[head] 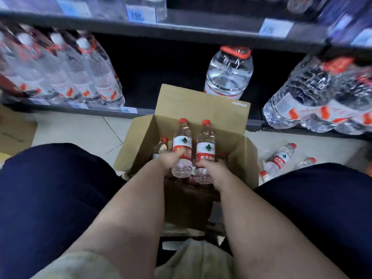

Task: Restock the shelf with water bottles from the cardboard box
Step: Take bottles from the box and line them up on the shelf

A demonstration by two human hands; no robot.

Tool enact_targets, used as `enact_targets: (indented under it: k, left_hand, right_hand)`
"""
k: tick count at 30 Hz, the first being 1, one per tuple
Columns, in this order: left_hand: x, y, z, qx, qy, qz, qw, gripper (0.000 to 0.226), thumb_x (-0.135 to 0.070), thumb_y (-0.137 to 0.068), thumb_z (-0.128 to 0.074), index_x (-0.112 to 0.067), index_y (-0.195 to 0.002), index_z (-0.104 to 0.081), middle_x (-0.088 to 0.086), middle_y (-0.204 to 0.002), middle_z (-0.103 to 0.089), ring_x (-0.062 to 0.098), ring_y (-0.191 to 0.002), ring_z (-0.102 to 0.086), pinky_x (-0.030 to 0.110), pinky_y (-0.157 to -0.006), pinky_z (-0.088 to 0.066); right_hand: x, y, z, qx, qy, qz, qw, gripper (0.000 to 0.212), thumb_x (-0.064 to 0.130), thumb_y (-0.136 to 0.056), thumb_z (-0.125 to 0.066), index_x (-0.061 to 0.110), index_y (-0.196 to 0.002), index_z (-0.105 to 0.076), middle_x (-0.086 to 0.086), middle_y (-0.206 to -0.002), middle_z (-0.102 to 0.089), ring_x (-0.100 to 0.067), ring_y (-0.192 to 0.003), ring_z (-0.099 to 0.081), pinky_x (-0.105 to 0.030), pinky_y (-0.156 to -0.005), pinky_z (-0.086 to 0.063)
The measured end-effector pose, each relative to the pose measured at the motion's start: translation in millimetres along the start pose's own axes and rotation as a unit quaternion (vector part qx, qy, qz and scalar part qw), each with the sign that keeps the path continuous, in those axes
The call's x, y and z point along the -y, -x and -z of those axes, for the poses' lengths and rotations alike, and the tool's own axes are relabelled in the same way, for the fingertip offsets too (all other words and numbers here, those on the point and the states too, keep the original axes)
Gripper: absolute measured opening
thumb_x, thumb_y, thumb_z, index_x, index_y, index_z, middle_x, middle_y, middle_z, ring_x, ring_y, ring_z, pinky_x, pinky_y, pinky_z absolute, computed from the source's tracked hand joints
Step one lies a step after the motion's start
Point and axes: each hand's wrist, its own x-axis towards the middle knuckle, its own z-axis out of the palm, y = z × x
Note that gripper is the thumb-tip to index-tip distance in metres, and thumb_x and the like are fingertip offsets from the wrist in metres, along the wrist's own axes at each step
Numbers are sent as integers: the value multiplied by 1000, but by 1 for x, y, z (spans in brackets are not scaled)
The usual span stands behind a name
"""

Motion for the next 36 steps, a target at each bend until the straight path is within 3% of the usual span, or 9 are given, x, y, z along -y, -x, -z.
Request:
enact_targets:
  k: [4,8,11,14,17,19,22,28,36]
  left_hand:
    - [-39,59,0,10,-19,-79,997,64,-59,-58,-76,-16,-104,-65,6,-98,-74,23,-86,-73,39,-88,-55]
    - [-81,106,-7,19,20,-158,987,71,-53,-59,-78,-19,-118,-57,6,-101,-73,24,-86,-73,41,-82,-58]
    - [-117,142,-18,40,32,-215,975,40,-33,-84,-69,-15,-118,-57,4,-92,-72,17,-74,-71,27,-60,-56]
    - [-159,168,-30,57,57,-249,965,28,-28,-87,-64,-16,-112,-61,5,-91,-73,14,-67,-72,24,-51,-54]
    - [-202,188,-47,91,78,-283,951,30,-33,-88,-63,-14,-112,-65,10,-96,-75,22,-76,-73,31,-61,-58]
    - [-229,196,-60,102,92,-307,942,40,-39,-83,-71,-14,-112,-65,11,-98,-75,27,-86,-73,43,-80,-58]
    - [-268,198,-77,108,80,-330,934,71,-55,-58,-83,-18,-115,-64,6,-100,-76,28,-96,-71,51,-95,-51]
    - [-329,178,-103,83,56,-360,927,62,-53,-63,-83,-23,-113,-60,1,-109,-71,23,-103,-66,49,-98,-48]
    - [-405,103,-116,56,73,-385,918,45,-30,-72,-85,-27,-108,-58,-2,-110,-70,16,-101,-66,37,-94,-50]
  right_hand:
    - [33,46,22,13,-23,42,999,66,15,-62,-83,14,-115,-43,-18,-103,-65,-33,-77,-70,-45,-66,-59]
    - [72,86,44,12,-33,119,992,79,19,-52,-86,18,-121,-47,-12,-101,-69,-30,-80,-73,-47,-71,-61]
    - [104,116,62,21,-47,188,981,78,16,-55,-86,16,-123,-48,-9,-104,-69,-27,-87,-72,-44,-75,-60]
    - [140,145,83,13,-54,248,967,78,17,-52,-85,18,-120,-48,-8,-107,-69,-29,-93,-70,-52,-86,-57]
    - [181,172,106,11,-54,294,954,64,10,-68,-81,17,-121,-47,-7,-106,-68,-24,-89,-70,-41,-68,-59]
    - [208,179,123,7,-53,320,946,60,11,-71,-80,18,-121,-48,-4,-107,-67,-18,-88,-68,-31,-60,-52]
    - [246,179,145,1,-52,346,937,65,16,-69,-84,18,-124,-49,-3,-111,-68,-17,-96,-66,-33,-72,-53]
    - [311,146,171,-9,-77,347,935,73,21,-65,-86,16,-127,-47,-7,-113,-67,-24,-99,-67,-48,-90,-55]
    - [375,61,178,-65,-122,380,914,65,16,-70,-84,23,-120,-44,-1,-112,-65,-19,-101,-63,-41,-94,-50]
